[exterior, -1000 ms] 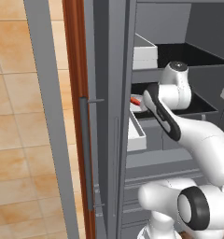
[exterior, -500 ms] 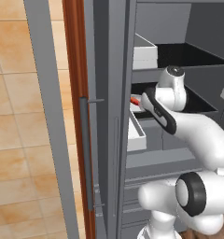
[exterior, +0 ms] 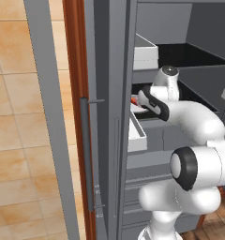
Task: Retrieve the fish from the fridge and place it on the cutting board.
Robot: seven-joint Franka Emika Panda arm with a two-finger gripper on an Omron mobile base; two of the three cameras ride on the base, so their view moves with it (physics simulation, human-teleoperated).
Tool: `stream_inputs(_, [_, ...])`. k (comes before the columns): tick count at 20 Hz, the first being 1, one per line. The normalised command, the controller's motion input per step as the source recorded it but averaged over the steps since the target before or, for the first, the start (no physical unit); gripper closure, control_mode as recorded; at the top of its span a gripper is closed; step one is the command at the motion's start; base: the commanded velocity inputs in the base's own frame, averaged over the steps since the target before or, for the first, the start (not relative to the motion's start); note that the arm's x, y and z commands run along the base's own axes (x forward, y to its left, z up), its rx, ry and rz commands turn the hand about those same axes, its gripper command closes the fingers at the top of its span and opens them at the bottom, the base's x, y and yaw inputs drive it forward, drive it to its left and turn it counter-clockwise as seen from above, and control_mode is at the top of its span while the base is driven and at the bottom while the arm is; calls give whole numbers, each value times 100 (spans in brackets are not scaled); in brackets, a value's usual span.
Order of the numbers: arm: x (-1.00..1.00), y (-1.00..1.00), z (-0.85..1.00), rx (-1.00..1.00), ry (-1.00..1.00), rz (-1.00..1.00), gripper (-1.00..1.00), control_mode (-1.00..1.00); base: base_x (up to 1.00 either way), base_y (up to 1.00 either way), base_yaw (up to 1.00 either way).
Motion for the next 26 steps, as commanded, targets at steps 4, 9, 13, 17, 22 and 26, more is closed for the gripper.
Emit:
stream_inputs(4, [20,0,-38,0,-15,0,-100,-100,0,0,0])
stream_inputs(9, [37,0,-4,0,-2,0,-100,-100,0,0,0])
stream_inputs(13, [41,0,-5,0,0,0,-100,-100,0,0,0])
stream_inputs(17, [36,0,-6,0,0,0,-100,-100,0,0,0])
stream_inputs(22, [32,0,-11,0,2,0,-100,-100,0,0,0])
stream_inputs(26, [34,1,-15,0,2,0,-100,-100,0,0,0])
